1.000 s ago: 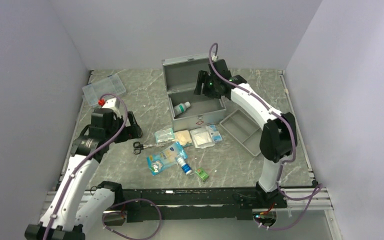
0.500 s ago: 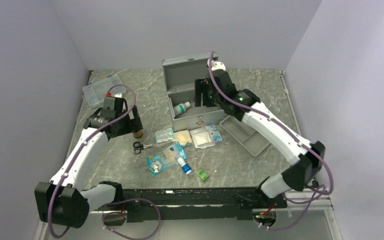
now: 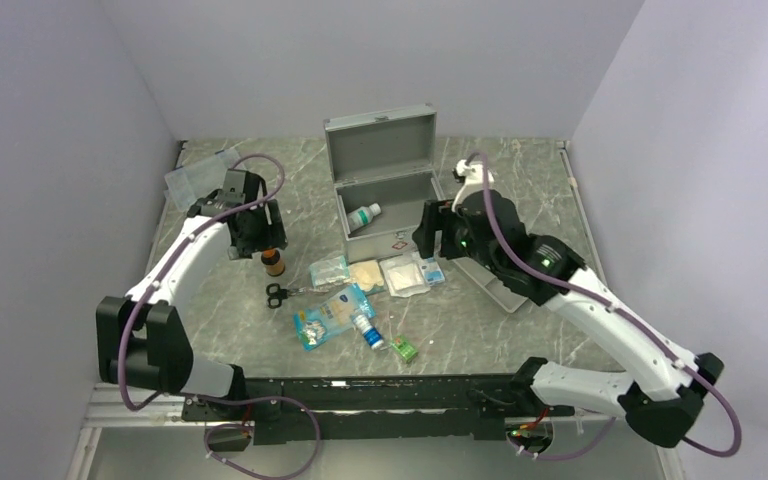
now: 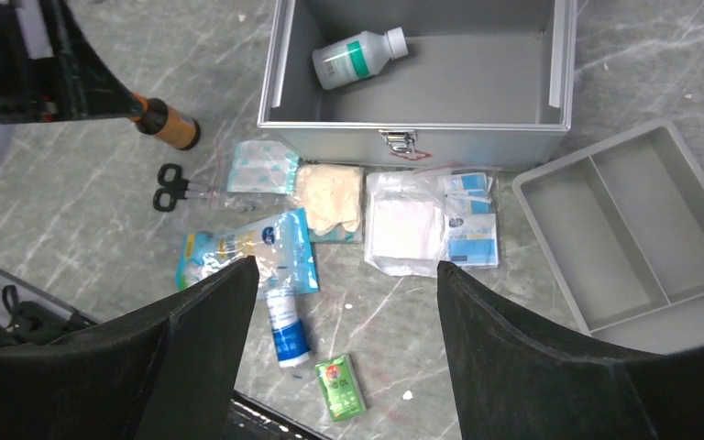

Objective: Organize the medicine kit

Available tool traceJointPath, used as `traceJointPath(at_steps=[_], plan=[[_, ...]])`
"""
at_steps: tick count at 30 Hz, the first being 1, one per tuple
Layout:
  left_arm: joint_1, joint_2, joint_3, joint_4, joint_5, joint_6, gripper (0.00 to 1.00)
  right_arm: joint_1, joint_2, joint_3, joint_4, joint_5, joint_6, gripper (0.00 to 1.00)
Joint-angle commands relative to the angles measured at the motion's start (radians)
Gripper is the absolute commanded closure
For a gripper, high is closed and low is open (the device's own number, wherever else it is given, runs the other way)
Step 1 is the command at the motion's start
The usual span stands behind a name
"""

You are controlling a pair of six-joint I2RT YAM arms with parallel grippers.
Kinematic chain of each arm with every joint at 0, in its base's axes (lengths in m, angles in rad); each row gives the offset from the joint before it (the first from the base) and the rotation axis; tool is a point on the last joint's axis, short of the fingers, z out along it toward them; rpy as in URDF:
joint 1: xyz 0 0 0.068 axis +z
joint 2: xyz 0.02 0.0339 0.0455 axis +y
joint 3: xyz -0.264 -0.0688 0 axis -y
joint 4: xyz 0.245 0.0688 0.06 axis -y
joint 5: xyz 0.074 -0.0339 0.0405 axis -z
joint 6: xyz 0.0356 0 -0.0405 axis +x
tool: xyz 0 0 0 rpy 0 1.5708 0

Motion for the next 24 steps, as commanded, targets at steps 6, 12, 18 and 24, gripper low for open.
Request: traceJointPath(at_steps=[6,12,18,24], plan=[[0.005,0.073,0.065,-0.032,0.019,0.018,0.29,0.004,-0.148,-0.044,-0.015,0.008,0.021,0.25],[0.005,0.109,0.083,-0.051,-0.007,0.03,0.33,0.003,-0.17,-0.066,-0.009,-0.005,0.023,0.25],[0.005,0.147,0.115,-0.078,-0.024,0.045,0.41,0.004,-0.192,-0.077,-0.01,0.003,0.03,0.25],[0.006,0.162,0.133,-0.088,-0.039,0.052,0.5,0.004,-0.203,-0.088,-0.009,0.003,0.038,0.25]])
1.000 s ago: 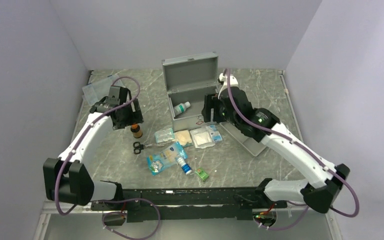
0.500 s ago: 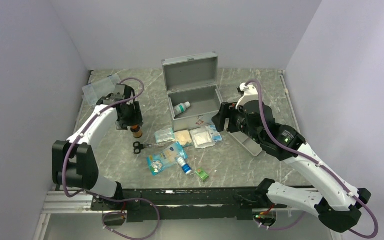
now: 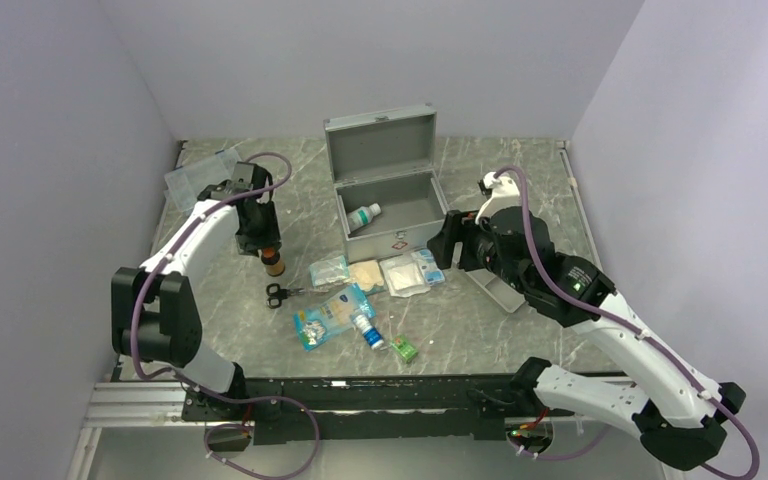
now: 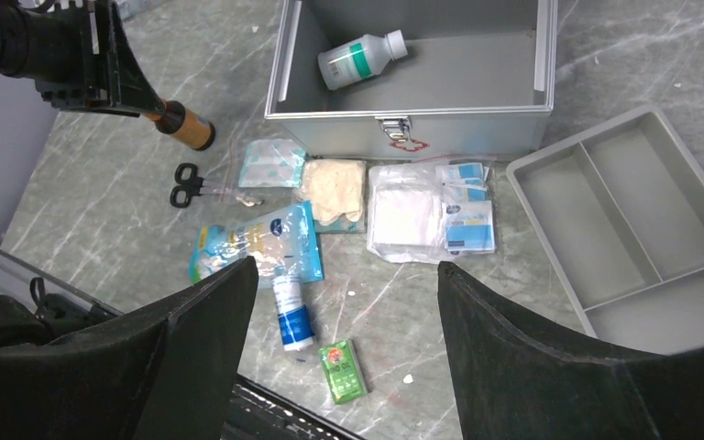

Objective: Organize the medicine kit

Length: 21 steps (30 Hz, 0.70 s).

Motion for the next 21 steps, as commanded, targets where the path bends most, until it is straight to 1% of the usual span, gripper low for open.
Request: traceJointPath(at_steps=[1,5,8,11,13,14,15,19,21], plan=[[0.003,0.012,0.042,-0.025,-0.028,0.015,0.51,0.003,-0.023,-0.013,0.021,0.005,0.016,0.25],[0.003,0.024,0.043,-0.026,-0.026,0.019,0.57,0.003,-0.029,-0.018,0.018,0.007,0.016,0.25],[0.003,0.028,0.045,-0.029,-0.025,0.024,0.67,0.003,-0.032,-0.019,0.019,0.013,0.016,0.25],[0.003,0.027,0.052,-0.035,-0.026,0.03,0.75,0.003,-0.039,-0.027,0.018,0.011,0.02,0.25],[0.003,0.018,0.058,-0.041,-0.028,0.033,0.87,0.003,-0.044,-0.034,0.022,0.011,0.022,0.25],[0.003,0.01,0.061,-0.045,-0.024,0.035,0.96,0.003,-0.047,-0.038,0.023,0.012,0.023,0.25],[0.001,-0.002,0.066,-0.049,-0.019,0.035,1.0,0.003,-0.048,-0.041,0.023,0.012,0.024,0.25],[-0.019,-0.061,0.101,-0.083,-0.006,0.038,1.0,0.003,-0.058,-0.048,0.022,0.017,0.024,0.25],[-0.02,-0.093,0.122,-0.094,0.042,0.042,1.0,0.004,-0.062,-0.05,0.022,0.025,0.024,0.25]])
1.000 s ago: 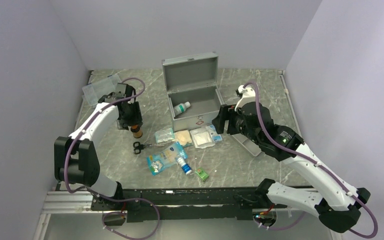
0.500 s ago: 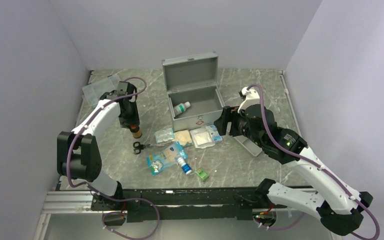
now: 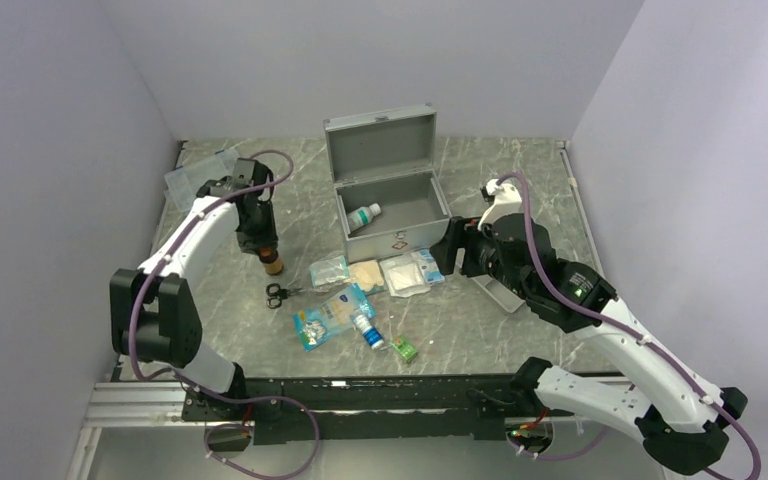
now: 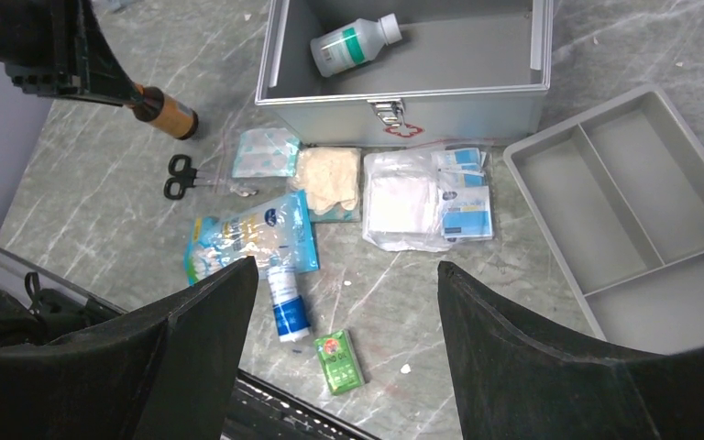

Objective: Organize the medicine kit

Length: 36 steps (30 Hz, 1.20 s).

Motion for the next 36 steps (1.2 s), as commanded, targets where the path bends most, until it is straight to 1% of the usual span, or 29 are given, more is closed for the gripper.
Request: traceJointPath(at_steps=[1,7,11,16,20,25,28,32,36], plan=[[-0.013,-0.122,0.095,-0.036,0.073,0.014,1.0,0.003,-0.025,-0.004,0.026,0.025,0.008,0.25],[-0.017,-0.226,0.153,-0.053,0.163,-0.001,1.0,0.004,-0.039,-0.011,0.022,0.026,0.011,0.25],[-0.024,-0.266,0.189,-0.032,0.267,-0.02,1.0,0.003,-0.047,-0.015,0.026,0.025,0.011,0.25],[-0.037,-0.278,0.2,0.067,0.453,-0.053,1.0,0.003,-0.056,-0.007,0.016,0.026,0.011,0.25],[-0.071,-0.262,0.22,0.128,0.499,-0.098,1.0,0.003,-0.074,-0.001,0.002,0.027,0.012,0.25],[-0.109,-0.259,0.162,0.338,0.582,-0.213,1.0,0.003,-0.101,0.003,-0.016,0.035,0.015,0.25],[-0.137,-0.233,0.141,0.447,0.59,-0.269,1.0,0.003,-0.116,0.004,-0.027,0.039,0.017,0.24],[-0.189,-0.181,0.14,0.542,0.544,-0.32,1.0,0.003,-0.137,0.01,-0.04,0.05,0.016,0.24],[-0.22,-0.113,0.144,0.631,0.546,-0.374,1.0,0.003,-0.152,0.013,-0.056,0.057,0.019,0.24]])
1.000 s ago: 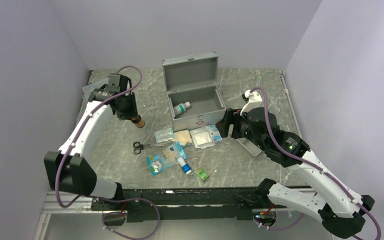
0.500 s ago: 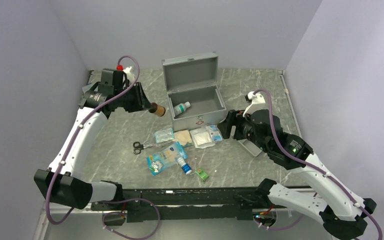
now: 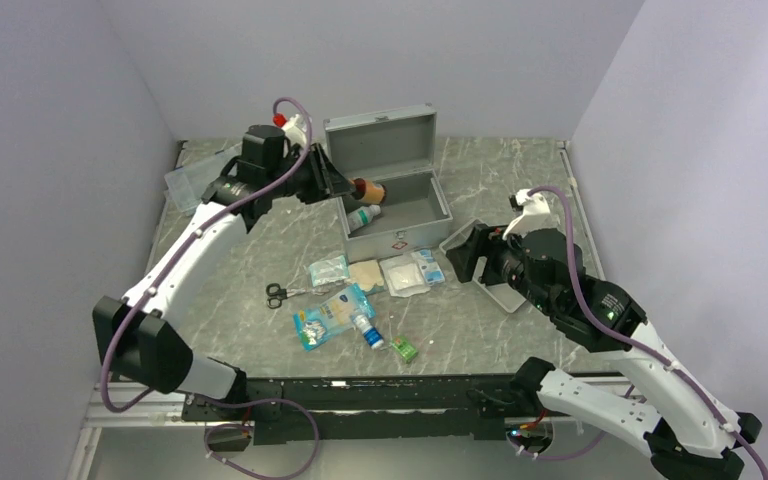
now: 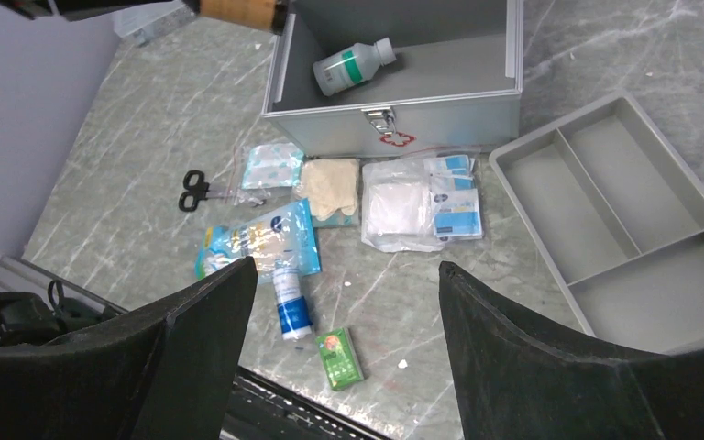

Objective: Organize the medicine kit

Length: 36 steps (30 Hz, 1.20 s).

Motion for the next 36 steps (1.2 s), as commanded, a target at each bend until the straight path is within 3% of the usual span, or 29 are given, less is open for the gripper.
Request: traceJointPath(at_steps=[1,16,23,36], plan=[[-0.038,0.061,0.012,0.196,0.01,-0.091,1.0,0.004,-0.025,0.028,-0.021,0.029,0.009,0.24],[-0.137,0.298,0.053,0.383,-0.099,-0.165,1.0,0.004,-0.058,0.097,-0.106,0.048,-0.007,0.24],[-0.176,0.338,-0.003,0.443,-0.216,-0.212,1.0,0.003,-0.073,0.092,-0.12,0.053,-0.013,0.23],[-0.229,0.435,-0.026,0.564,-0.291,-0.286,1.0,0.003,-0.11,0.075,-0.142,0.056,-0.01,0.22]])
